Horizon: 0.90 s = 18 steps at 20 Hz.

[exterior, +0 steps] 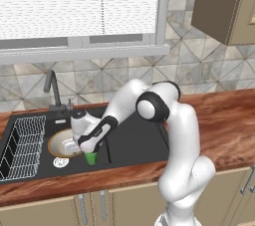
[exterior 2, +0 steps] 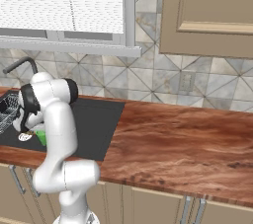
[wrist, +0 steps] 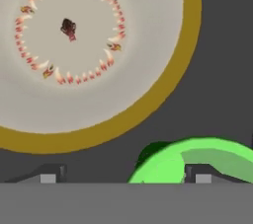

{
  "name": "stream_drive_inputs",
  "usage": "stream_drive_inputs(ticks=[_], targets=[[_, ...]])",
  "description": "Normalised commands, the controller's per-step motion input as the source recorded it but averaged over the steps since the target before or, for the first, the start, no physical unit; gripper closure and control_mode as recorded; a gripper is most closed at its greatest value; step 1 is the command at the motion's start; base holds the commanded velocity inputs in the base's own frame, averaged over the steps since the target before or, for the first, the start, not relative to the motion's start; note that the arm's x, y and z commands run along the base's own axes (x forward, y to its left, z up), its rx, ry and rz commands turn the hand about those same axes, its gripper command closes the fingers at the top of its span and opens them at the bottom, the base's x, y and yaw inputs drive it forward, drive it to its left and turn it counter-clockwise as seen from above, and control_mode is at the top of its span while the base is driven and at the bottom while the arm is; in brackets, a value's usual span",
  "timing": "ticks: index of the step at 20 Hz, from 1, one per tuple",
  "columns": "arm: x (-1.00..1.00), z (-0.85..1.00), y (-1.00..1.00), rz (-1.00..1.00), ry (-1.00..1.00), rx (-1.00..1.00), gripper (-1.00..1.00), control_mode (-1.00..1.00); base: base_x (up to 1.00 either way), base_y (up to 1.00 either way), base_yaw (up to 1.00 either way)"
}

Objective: Remove the mango and pear from the sink. Then move the bowl and cup from the counter to the sink for washing.

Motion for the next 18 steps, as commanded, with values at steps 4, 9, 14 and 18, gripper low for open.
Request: stream_drive_inputs(ticks=[4,9,14,18], targets=[[-0.11,0.13,0.0,-0.13,-0.12,0.08,-1.0,-1.0,0.0,0.0,0.0],[-0.13,0.31,0.0,-0.09,-0.1,0.08,-1.0,-1.0,0.0,0.0,0.0],[-0.07,0.46,-0.02,-0.06,0.0,0.05,-1.0,-1.0,0.0,0.0,0.0],[0.0,0.53,-0.02,-0.01,0.0,0.01,-1.0,-1.0,0.0,0.0,0.0]])
